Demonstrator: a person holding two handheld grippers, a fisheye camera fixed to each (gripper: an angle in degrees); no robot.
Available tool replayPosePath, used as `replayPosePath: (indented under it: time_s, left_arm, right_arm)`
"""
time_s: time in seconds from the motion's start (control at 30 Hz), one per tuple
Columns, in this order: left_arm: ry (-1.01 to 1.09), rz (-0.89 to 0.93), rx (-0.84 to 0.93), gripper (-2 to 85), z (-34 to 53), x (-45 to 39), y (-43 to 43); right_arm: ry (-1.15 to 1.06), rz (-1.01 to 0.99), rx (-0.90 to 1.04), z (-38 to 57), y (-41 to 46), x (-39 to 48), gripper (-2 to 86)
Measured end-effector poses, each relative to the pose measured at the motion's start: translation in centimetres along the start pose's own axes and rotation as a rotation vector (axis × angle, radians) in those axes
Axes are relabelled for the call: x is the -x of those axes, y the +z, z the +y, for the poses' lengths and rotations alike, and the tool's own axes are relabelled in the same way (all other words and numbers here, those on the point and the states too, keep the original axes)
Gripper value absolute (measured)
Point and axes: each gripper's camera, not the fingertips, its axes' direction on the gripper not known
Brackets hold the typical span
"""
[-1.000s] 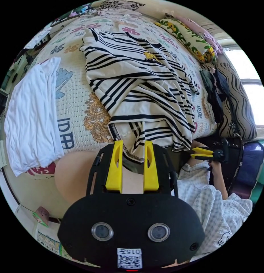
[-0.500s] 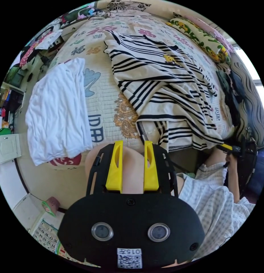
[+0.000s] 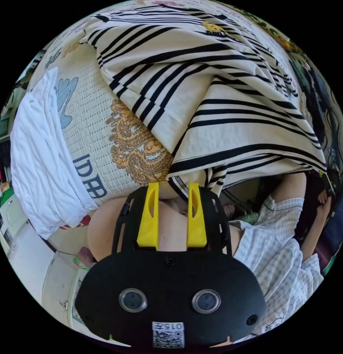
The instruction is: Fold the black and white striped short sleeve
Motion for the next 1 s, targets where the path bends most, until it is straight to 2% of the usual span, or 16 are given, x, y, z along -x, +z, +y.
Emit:
replayPosePath:
  time_s: [0.3,0.53,0.63,0.73,0.83,1.0]
  left_arm:
    - [-0.014,-0.053,-0.029,8.9,1.3,-4.9,-2.2]
    - [0.047,-0.263,-0.168,7.0,3.3,-11.8,-5.3]
    - [0.085,-0.254,-0.054,7.3,2.6,-14.0,-4.1]
    - [0.109,-0.249,-0.061,3.8,3.5,-15.6,-5.0]
    - [0.132,-0.131,-0.081,1.5,4.9,-16.4,-6.3]
    - [0.154,-0.004,-0.288,0.5,11.1,-17.7,-12.2]
  right_arm:
    - [0.000,-0.044,-0.030,0.7,-2.3,4.8,-0.8]
    - [0.010,-0.065,-0.044,1.6,-2.9,9.0,-0.6]
    - [0.026,-0.096,-0.050,2.0,-3.0,10.5,-0.5]
    - [0.036,-0.121,-0.060,2.5,-3.1,12.1,-0.4]
    - [0.035,-0.124,-0.054,3.0,-3.1,13.8,-0.4]
    - [-0.009,-0.107,-0.041,3.7,-4.4,17.0,-0.4]
